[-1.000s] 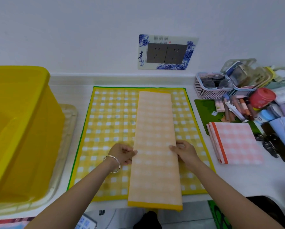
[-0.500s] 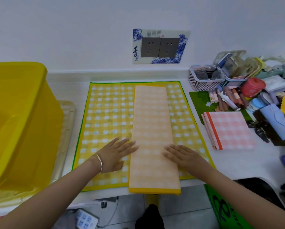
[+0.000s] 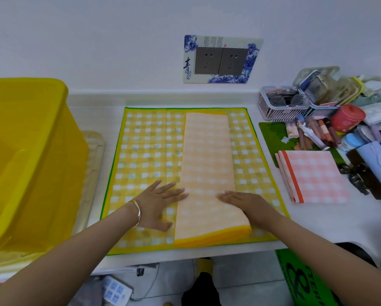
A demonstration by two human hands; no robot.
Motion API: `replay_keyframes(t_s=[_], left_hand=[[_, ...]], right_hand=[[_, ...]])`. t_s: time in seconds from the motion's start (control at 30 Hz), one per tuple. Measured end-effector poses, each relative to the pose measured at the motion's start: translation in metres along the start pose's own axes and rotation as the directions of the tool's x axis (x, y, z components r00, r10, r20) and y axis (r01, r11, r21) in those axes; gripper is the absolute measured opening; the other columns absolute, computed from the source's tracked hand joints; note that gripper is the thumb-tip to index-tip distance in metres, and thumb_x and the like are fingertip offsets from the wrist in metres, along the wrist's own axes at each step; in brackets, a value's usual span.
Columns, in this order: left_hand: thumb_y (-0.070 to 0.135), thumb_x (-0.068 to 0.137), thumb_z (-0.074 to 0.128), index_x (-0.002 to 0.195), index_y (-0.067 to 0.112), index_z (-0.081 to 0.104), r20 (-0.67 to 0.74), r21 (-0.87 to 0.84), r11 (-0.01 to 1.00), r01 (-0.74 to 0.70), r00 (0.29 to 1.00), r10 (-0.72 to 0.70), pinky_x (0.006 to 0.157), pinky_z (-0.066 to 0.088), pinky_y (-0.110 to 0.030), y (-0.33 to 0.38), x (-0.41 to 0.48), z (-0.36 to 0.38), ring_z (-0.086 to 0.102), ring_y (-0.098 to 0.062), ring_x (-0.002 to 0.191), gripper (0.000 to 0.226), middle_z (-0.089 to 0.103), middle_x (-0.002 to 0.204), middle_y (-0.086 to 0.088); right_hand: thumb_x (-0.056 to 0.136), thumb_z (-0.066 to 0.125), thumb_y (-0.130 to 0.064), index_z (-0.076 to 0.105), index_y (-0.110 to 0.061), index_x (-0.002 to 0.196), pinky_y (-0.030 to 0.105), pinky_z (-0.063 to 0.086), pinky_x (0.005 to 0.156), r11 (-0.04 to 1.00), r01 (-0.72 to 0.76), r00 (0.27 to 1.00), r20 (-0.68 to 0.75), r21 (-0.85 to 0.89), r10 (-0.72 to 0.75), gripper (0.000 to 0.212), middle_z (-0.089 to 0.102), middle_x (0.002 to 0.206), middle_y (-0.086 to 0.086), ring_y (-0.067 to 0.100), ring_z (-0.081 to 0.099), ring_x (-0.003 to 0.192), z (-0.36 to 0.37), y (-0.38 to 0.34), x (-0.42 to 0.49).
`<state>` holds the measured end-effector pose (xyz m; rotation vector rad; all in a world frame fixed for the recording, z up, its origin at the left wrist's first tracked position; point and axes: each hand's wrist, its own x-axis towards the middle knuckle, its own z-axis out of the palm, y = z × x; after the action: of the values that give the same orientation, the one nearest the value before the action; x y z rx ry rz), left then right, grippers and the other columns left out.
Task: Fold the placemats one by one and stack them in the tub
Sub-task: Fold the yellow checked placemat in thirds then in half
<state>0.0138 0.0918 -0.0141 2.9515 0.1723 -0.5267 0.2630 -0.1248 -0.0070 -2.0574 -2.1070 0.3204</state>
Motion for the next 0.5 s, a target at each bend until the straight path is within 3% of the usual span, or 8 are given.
replay_keyframes(t_s=[0.07, 0.13, 0.17, 0.23, 0.27, 0.33, 0.4, 0.5], left_hand=[[0.071, 0.065, 0.026, 0.141, 0.044, -0.01, -0.05, -0.051, 0.999, 0.011, 0.999, -0.014, 0.114, -0.012, -0.037, 0.003, 0.002, 0.001, -0.015, -0.003, 0.137, 0.088, -0.008, 0.148, 0.023], [0.073, 0.067, 0.029, 0.146, 0.036, 0.015, -0.191, -0.179, 0.984, 0.024, 0.98, -0.058, 0.115, -0.001, -0.032, 0.005, 0.006, 0.005, 0.003, -0.005, 0.141, 0.088, 0.014, 0.15, 0.02], [0.075, 0.072, 0.033, 0.143, 0.031, 0.033, -0.292, -0.242, 0.97, 0.018, 0.952, -0.091, 0.114, 0.01, -0.03, 0.006, 0.009, 0.008, 0.021, -0.009, 0.14, 0.083, 0.033, 0.146, 0.015], [0.068, 0.082, 0.042, 0.114, 0.022, 0.064, -0.48, -0.284, 0.959, 0.001, 0.866, -0.143, 0.101, 0.035, -0.027, 0.009, 0.016, 0.013, 0.054, -0.016, 0.117, 0.06, 0.066, 0.113, 0.005], [0.06, 0.083, 0.051, 0.099, 0.02, 0.067, -0.545, -0.323, 0.946, 0.004, 0.817, -0.19, 0.09, 0.042, -0.025, 0.008, 0.021, 0.016, 0.059, -0.016, 0.102, 0.046, 0.069, 0.097, 0.003], [0.049, 0.079, 0.061, 0.087, 0.017, 0.067, -0.576, -0.483, 0.875, 0.037, 0.739, -0.349, 0.079, 0.043, -0.021, 0.012, 0.03, 0.016, 0.058, -0.012, 0.087, 0.034, 0.066, 0.086, 0.002], [0.046, 0.077, 0.063, 0.085, 0.016, 0.07, -0.505, -0.66, 0.746, 0.09, 0.681, -0.53, 0.078, 0.043, -0.02, 0.016, 0.038, 0.013, 0.056, -0.01, 0.085, 0.032, 0.064, 0.084, 0.006], [0.026, 0.077, 0.075, 0.075, 0.022, 0.067, -0.356, -0.815, 0.561, 0.145, 0.639, -0.682, 0.079, 0.046, -0.028, 0.02, 0.051, 0.01, 0.056, -0.014, 0.084, 0.01, 0.058, 0.064, 0.019]], right_hand=[[0.08, 0.045, 0.017, 0.046, -0.027, 0.137, 0.03, 0.038, 0.107, 0.971, -0.158, 0.984, 0.111, 0.179, 0.139, 0.072, 0.044, 0.141, -0.007, 0.006, 0.038, 0.13, -0.003, 0.0, 0.0], [0.095, 0.05, -0.012, 0.061, -0.026, 0.124, 0.033, 0.045, 0.1, 0.932, -0.241, 0.971, 0.07, 0.269, 0.231, 0.034, 0.06, 0.128, -0.003, 0.012, 0.054, 0.12, -0.002, 0.0, 0.002], [0.098, 0.042, -0.041, 0.07, -0.018, 0.111, 0.034, 0.05, 0.09, 0.928, -0.301, 0.954, 0.054, 0.222, 0.296, 0.038, 0.069, 0.113, 0.002, 0.017, 0.063, 0.107, -0.002, 0.003, 0.006], [0.084, 0.018, -0.078, 0.066, -0.003, 0.067, 0.03, 0.046, 0.059, 0.871, -0.404, 0.911, 0.04, 0.278, 0.41, 0.09, 0.064, 0.062, 0.006, 0.019, 0.062, 0.061, 0.001, 0.006, 0.012], [0.084, 0.022, -0.076, 0.05, -0.006, 0.049, 0.024, 0.033, 0.049, 0.837, -0.434, 0.887, -0.004, 0.332, 0.461, 0.082, 0.047, 0.043, -0.002, 0.011, 0.047, 0.044, -0.001, 0.004, 0.017], [0.091, 0.043, -0.052, 0.028, -0.017, 0.044, 0.024, 0.019, 0.046, 0.771, -0.463, 0.844, -0.046, 0.438, 0.534, 0.06, 0.027, 0.034, -0.006, 0.01, 0.032, 0.035, -0.003, 0.0, 0.025], [0.09, 0.05, -0.049, 0.037, -0.009, 0.052, 0.024, 0.021, 0.048, 0.675, -0.46, 0.798, -0.066, 0.577, 0.599, 0.057, 0.035, 0.042, -0.004, 0.011, 0.035, 0.04, 0.002, 0.004, 0.029], [0.089, 0.057, -0.046, 0.054, 0.0, 0.083, 0.034, 0.037, 0.054, 0.534, -0.436, 0.717, -0.079, 0.725, 0.692, 0.046, 0.055, 0.061, 0.018, 0.031, 0.053, 0.056, 0.011, 0.009, 0.033]])
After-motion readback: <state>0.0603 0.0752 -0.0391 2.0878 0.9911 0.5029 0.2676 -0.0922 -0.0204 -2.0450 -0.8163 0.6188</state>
